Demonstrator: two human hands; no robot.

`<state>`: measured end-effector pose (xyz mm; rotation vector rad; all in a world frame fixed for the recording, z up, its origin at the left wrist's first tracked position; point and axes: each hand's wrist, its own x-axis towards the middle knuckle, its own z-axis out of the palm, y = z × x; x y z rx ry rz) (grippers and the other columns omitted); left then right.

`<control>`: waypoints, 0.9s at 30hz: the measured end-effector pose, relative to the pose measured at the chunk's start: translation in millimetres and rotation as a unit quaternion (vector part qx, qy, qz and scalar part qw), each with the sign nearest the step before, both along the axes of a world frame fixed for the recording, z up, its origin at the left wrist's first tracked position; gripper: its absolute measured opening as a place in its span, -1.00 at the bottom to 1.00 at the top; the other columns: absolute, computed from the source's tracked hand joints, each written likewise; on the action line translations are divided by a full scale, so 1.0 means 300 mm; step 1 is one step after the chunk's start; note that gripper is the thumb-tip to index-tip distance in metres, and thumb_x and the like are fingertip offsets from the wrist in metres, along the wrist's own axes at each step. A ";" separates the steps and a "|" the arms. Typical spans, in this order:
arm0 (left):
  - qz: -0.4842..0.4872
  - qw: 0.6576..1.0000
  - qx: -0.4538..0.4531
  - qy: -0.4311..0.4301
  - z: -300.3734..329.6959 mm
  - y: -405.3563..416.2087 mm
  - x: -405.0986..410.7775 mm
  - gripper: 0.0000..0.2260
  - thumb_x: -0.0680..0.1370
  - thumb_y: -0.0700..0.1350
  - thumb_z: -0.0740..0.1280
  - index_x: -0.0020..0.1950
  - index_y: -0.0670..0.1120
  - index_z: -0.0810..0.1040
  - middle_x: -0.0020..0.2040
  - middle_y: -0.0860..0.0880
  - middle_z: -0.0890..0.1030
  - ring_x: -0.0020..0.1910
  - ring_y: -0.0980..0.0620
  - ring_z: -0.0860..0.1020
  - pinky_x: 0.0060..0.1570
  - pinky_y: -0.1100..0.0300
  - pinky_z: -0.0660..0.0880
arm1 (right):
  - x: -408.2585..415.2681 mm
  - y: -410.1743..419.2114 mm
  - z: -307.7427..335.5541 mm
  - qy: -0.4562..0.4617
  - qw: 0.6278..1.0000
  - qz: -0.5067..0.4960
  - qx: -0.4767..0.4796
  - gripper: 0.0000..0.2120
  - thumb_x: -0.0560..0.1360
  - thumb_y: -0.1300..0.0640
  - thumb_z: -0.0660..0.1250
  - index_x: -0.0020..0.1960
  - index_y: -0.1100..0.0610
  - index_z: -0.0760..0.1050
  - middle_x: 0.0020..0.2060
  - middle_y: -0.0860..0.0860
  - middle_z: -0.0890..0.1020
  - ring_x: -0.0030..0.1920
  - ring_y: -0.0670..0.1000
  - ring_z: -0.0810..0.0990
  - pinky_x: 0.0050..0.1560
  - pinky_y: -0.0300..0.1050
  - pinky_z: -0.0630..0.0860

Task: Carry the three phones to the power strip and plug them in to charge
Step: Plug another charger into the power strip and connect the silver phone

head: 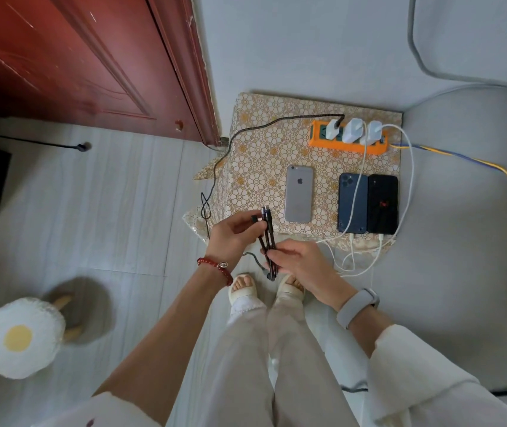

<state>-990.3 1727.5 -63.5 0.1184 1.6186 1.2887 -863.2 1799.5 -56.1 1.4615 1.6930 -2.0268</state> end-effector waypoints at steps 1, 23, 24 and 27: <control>0.003 1.000 -0.006 0.000 -0.009 -0.006 0.001 -0.84 0.43 -0.27 0.37 -0.14 -0.01 0.62 -0.32 0.13 0.66 -0.30 0.20 0.59 -0.20 0.35 0.56 | 0.002 0.000 -0.002 -0.004 1.000 0.001 0.000 -0.85 0.46 0.24 0.32 -0.08 0.34 0.58 -0.12 0.44 0.59 -0.01 0.45 0.52 0.16 0.36 0.41; -0.088 0.995 -0.009 -0.055 -0.050 -0.034 0.012 -0.79 0.53 -0.31 0.19 -0.12 -0.04 0.53 -0.38 0.15 0.65 -0.28 0.25 0.58 -0.05 0.19 0.47 | -0.016 0.028 -0.011 0.023 0.987 -0.161 0.018 -0.87 0.51 0.26 0.23 -0.09 0.28 0.54 -0.39 0.06 0.43 -0.42 0.03 0.42 -0.47 -0.33 0.43; -0.087 0.995 -0.010 -0.056 -0.048 -0.034 0.015 -0.78 0.53 -0.31 0.19 -0.13 -0.04 0.53 -0.36 0.13 0.64 -0.28 0.25 0.58 -0.07 0.20 0.47 | -0.013 0.026 -0.013 0.020 0.987 -0.157 0.025 -0.86 0.50 0.26 0.24 -0.07 0.32 0.53 -0.38 0.05 0.44 -0.42 0.04 0.42 -0.48 -0.33 0.44; -0.090 0.994 -0.012 -0.057 -0.043 -0.035 0.023 -0.78 0.53 -0.33 0.18 -0.13 -0.05 0.52 -0.24 0.00 0.58 -0.27 0.23 0.56 -0.06 0.20 0.47 | -0.004 0.018 -0.017 0.011 0.989 -0.132 0.058 -0.87 0.49 0.24 0.27 -0.07 0.31 0.52 -0.38 0.02 0.46 -0.46 0.01 0.47 -0.47 -0.34 0.47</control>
